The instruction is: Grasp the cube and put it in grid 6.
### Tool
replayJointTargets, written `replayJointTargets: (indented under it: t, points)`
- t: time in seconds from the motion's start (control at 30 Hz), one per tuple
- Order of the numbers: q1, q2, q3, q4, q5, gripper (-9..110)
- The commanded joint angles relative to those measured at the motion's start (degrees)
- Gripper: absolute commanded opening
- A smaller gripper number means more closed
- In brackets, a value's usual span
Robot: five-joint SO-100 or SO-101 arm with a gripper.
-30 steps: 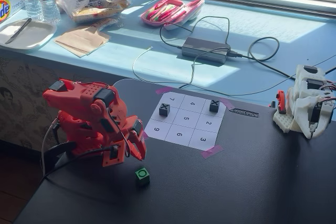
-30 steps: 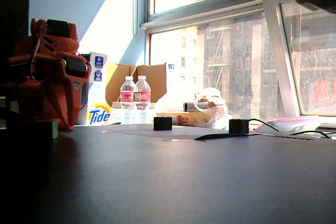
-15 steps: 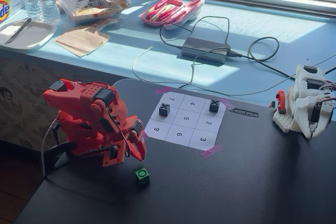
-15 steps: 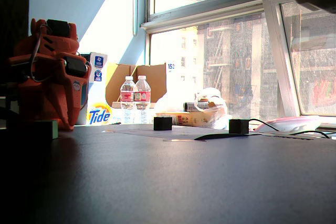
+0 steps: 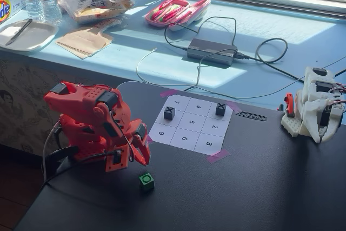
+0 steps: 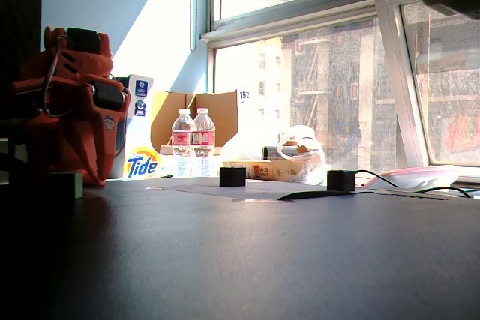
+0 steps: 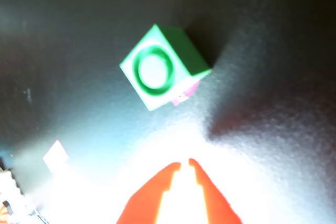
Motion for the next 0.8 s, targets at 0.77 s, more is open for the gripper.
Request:
replayJointTargets:
  t: [0.77]
  points:
    - [6.9, -48.2, -59.2, 14.2, 17.4, 19]
